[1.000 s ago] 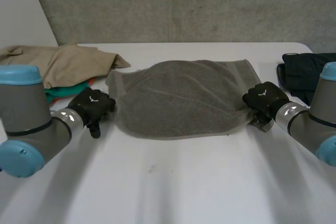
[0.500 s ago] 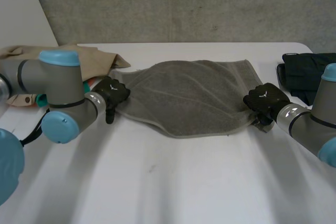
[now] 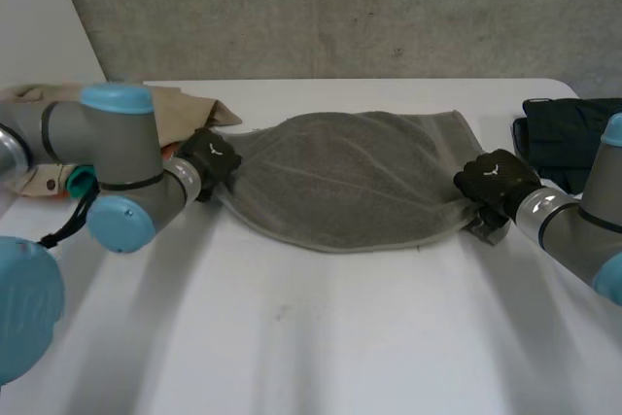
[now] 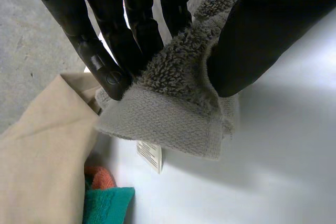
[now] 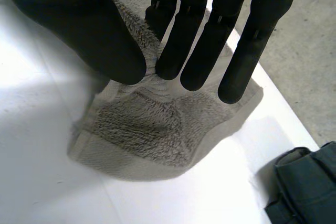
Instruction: Fold the laundry.
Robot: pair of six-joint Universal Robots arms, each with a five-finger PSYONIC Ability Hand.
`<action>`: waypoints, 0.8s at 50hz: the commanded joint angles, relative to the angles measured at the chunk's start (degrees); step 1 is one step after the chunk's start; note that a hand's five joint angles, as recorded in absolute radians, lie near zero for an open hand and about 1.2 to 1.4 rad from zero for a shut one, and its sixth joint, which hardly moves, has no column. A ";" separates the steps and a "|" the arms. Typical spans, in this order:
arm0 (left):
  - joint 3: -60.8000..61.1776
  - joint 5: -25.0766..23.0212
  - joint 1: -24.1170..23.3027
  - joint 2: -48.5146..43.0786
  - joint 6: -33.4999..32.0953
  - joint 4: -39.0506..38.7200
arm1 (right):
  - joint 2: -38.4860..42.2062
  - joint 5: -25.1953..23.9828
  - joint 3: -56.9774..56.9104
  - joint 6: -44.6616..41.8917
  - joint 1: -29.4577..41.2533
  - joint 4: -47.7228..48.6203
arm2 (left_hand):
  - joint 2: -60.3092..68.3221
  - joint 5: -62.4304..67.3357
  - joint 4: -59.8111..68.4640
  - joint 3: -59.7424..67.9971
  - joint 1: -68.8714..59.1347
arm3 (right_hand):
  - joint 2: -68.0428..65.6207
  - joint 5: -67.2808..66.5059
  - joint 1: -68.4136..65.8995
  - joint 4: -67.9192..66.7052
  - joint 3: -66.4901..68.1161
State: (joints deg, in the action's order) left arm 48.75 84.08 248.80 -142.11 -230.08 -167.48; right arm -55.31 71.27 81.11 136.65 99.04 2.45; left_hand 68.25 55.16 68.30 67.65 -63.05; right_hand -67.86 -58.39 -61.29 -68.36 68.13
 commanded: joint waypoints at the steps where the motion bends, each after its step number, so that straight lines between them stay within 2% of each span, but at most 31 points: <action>1: 11.52 0.47 0.01 13.77 4.98 6.55 | -4.80 -0.08 -0.86 -0.50 -1.39 -4.46 | 11.75 14.84 11.69 12.35 -16.95 | -12.14 -11.61 -18.71 -11.64 11.87; 4: 19.17 0.38 1.33 20.98 8.06 8.66 | -8.32 -0.69 -1.48 -3.92 -2.36 -13.06 | 11.75 14.84 11.69 12.35 -16.95 | -12.14 -11.61 -18.71 -11.64 11.87; 6: 24.10 0.29 2.30 24.85 8.68 11.12 | -9.55 -1.83 -2.18 -9.62 -3.50 -21.32 | 11.75 14.84 11.69 12.35 -16.95 | -12.14 -11.61 -18.71 -11.64 11.87; 8: 26.82 -0.23 3.09 26.44 7.89 13.49 | -9.65 -2.01 -2.27 -14.45 -3.94 -27.03 | 11.75 14.84 11.69 12.35 -16.95 | -12.14 -11.61 -18.71 -11.64 11.87; 9: 29.10 -1.54 4.13 27.40 6.58 15.50 | -9.65 -2.01 -2.01 -20.22 -4.47 -32.46 | 11.75 14.84 11.69 12.35 -16.95 | -12.14 -11.61 -18.71 -11.64 11.87; 13: 32.28 -4.79 7.39 27.06 2.45 18.68 | -7.98 -0.70 -1.48 -33.68 -4.38 -42.76 | 11.75 14.84 11.69 12.35 -16.95 | -12.14 -11.61 -18.71 -11.64 11.87; 17: 30.89 -5.95 8.10 23.90 0.77 17.90 | -6.31 2.55 -2.18 -32.59 -3.16 -42.27 | 11.75 14.84 11.69 12.35 -16.95 | -12.14 -11.61 -18.71 -11.64 11.87; 23: 17.19 -4.02 6.17 16.17 2.96 14.56 | -2.62 6.16 -9.90 -27.93 0.97 -34.54 | 11.75 14.84 11.69 12.35 -16.95 | -12.14 -11.61 -18.71 -11.64 11.87; 26: 4.90 -1.47 4.41 14.49 5.51 12.89 | -0.60 8.61 -19.47 -23.02 3.17 -27.78 | 11.75 14.84 11.69 12.35 -16.95 | -12.14 -11.61 -18.71 -11.64 11.87; 29: -7.50 0.03 2.57 15.19 9.28 8.24 | 0.11 12.30 -30.28 -14.50 4.32 -17.42 | 11.75 14.84 11.69 12.35 -16.95 | -12.14 -11.61 -18.71 -11.64 11.87; 32: -15.08 -0.15 1.86 16.51 14.55 -1.85 | -0.68 15.82 -37.50 -5.27 4.32 -5.21 | 11.75 14.84 11.69 12.35 -16.95 | -12.14 -11.61 -18.71 -11.64 11.87; 37: -15.10 0.12 1.95 19.23 22.37 -21.61 | -5.24 16.88 -36.56 5.80 3.88 14.90 | 11.75 14.84 11.69 12.35 -16.95 | -12.14 -11.61 -18.71 -11.64 11.87; 40: -11.93 1.26 2.56 19.76 24.50 -23.86 | -7.01 16.18 -32.95 7.23 3.62 20.04 | 11.75 14.84 11.69 12.35 -16.95 | -12.14 -11.61 -18.71 -11.64 11.87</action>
State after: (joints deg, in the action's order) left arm 32.55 84.38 250.56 -124.17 -210.59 -181.22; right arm -58.54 88.09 43.22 138.64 103.29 9.97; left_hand 68.38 55.16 68.42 67.82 -63.05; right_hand -67.86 -58.84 -61.29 -68.36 68.14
